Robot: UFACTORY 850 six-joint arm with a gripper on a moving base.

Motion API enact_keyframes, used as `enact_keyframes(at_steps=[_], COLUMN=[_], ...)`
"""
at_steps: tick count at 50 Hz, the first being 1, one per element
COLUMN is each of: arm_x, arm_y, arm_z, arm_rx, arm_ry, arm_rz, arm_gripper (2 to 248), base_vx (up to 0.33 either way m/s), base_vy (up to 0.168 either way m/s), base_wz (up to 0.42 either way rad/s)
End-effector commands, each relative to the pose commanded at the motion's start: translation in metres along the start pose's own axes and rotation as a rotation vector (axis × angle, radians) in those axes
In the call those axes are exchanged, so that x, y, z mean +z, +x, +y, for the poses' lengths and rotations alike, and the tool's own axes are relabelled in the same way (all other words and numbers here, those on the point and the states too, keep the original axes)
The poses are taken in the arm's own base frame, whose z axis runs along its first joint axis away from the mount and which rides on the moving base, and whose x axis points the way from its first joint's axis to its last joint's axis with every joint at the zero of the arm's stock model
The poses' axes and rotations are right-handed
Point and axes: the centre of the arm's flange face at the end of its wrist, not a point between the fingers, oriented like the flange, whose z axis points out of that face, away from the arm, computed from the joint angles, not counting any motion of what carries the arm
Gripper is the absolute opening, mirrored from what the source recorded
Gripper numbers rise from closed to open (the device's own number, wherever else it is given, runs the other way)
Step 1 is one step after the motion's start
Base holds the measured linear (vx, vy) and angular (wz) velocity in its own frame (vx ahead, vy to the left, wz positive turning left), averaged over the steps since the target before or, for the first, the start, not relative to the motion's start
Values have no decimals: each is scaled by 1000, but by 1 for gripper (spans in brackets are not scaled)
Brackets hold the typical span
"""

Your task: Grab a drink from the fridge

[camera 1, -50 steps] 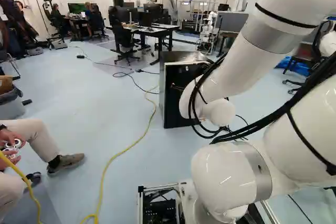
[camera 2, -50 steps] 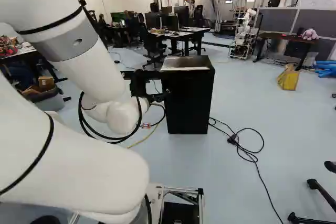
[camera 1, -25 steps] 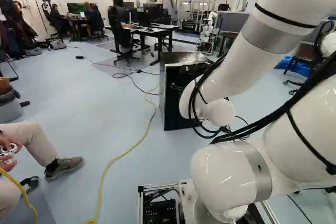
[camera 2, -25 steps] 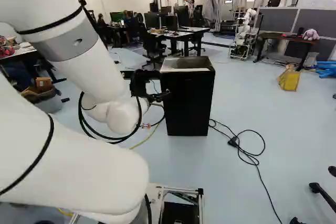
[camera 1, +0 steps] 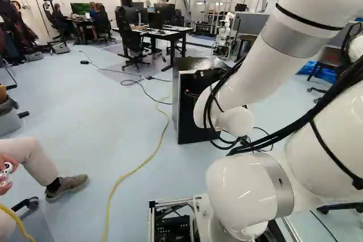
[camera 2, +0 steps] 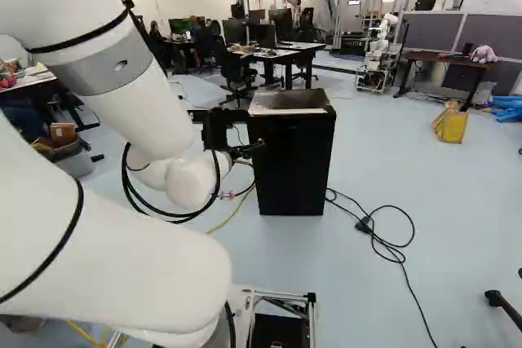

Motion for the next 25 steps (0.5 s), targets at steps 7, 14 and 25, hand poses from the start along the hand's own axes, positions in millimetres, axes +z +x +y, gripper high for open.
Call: enact_keyframes(at_steps=[7, 14, 25], arm_x=[0, 0, 0], arm_y=[0, 0, 0], arm_z=[0, 0, 0], arm_rx=[0, 0, 0], arm_ry=[0, 0, 0], arm_rz=[0, 0, 0], arm_gripper=[247, 247, 247], base_vx=[70, 75, 71], base_vy=[29, 32, 35], base_wz=[-11, -12, -10])
